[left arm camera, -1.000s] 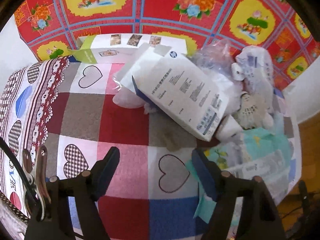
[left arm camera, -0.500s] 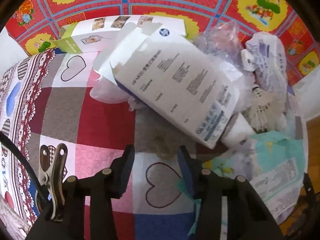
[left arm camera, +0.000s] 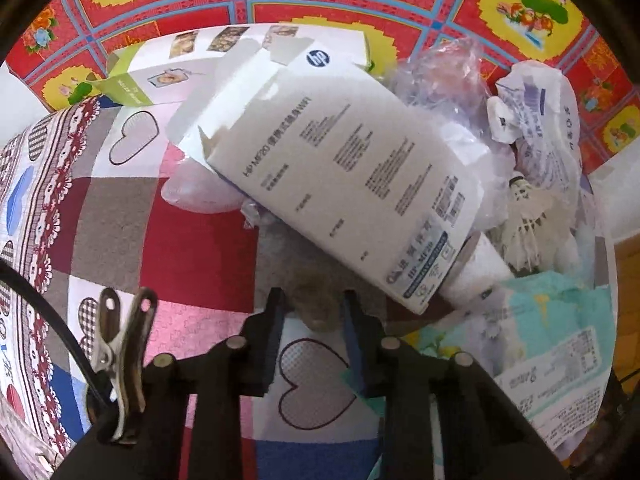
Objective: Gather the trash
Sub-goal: 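Grasp the light blue face mask with the right tool while the left tool grasps a small pink hook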
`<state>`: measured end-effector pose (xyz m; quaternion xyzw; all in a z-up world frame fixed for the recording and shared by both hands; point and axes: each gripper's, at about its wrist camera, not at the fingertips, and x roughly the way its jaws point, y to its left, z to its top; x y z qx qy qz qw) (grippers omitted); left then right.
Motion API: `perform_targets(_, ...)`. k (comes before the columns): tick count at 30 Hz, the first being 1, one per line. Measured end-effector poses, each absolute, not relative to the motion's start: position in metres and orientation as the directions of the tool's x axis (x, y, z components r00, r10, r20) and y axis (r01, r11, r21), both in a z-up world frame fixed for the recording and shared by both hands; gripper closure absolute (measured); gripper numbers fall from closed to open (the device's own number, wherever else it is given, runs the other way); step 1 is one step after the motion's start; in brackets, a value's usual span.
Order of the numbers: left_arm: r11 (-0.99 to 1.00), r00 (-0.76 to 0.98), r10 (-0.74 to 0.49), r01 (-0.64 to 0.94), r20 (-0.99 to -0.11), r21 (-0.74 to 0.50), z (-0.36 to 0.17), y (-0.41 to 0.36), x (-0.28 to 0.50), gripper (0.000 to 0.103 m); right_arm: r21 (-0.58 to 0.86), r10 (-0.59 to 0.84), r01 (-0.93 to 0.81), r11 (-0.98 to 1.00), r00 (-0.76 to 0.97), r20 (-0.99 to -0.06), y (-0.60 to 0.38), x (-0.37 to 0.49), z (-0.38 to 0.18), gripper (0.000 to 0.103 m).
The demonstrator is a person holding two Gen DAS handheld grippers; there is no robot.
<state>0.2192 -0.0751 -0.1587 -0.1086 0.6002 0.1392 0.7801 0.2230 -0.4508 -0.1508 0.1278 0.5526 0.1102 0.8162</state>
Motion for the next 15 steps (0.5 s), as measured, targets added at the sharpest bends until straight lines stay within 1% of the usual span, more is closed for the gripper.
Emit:
perform_targets(1, 0.939, 0.240, 0.098, -0.343, -0.966, 0.010, -0.159, -0.076, 0.220, 0.083, 0.316, 0.305, -0.031, 0.948, 0.369, -0.878, -0.452, 0.224, -0.151, 0.042)
perform_targets(2, 0.941, 0.240, 0.098, -0.337, -0.966, 0.012, -0.159, -0.075, 0.220, 0.084, 0.312, 0.300, -0.028, 0.950, 0.371, -0.879, -0.452, 0.225, -0.151, 0.044)
perform_targets(8, 0.943, 0.251, 0.106, -0.334, -0.962, 0.016, -0.158, -0.073, 0.219, 0.091, 0.322, 0.321, -0.062, 0.945, 0.380, -0.868, -0.444, 0.237, -0.144, 0.044)
perform_targets(15, 0.941, 0.260, 0.117, -0.339, -0.958, 0.023, -0.152, -0.061, 0.199, 0.092, 0.358, 0.363, -0.085, 0.930, 0.376, -0.853, -0.425, 0.260, -0.143, 0.044)
